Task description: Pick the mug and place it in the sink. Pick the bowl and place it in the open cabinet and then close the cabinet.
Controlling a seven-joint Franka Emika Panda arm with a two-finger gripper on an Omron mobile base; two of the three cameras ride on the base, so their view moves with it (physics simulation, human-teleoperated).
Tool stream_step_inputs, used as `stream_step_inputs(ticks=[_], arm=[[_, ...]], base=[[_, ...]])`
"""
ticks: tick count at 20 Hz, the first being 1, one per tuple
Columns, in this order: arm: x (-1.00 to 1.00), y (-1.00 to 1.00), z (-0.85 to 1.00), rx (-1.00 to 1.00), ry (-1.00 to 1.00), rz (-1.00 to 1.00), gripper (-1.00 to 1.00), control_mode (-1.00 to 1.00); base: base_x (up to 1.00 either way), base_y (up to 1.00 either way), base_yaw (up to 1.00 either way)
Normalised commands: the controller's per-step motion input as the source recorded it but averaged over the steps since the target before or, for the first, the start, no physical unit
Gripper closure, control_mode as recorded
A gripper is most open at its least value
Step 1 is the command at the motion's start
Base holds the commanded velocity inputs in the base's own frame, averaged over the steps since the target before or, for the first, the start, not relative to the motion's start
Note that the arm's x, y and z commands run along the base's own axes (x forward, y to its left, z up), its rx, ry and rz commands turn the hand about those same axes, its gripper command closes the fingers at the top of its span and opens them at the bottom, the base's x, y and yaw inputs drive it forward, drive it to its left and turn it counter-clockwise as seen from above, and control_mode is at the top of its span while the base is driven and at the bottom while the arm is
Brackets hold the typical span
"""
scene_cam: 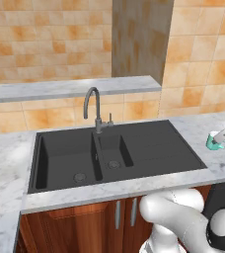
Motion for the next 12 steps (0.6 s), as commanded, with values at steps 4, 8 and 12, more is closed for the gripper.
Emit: stream_step_inputs(ticks=[4, 8, 12], arm=[[0.39, -0.54, -0.34, -0.02, 0.21, 0.00, -1.00, -1.00], [0.24, -0.47, -0.07, -0.06, 0.27, 0.00, -1.00, -1.00], [0.07, -0.36, -0.01, -0.10, 0.06, 0.07, -1.00, -1.00]], base=[[0.00, 0.00, 0.00], [0.00, 0.00, 0.00], [0.00, 0.00, 0.00]])
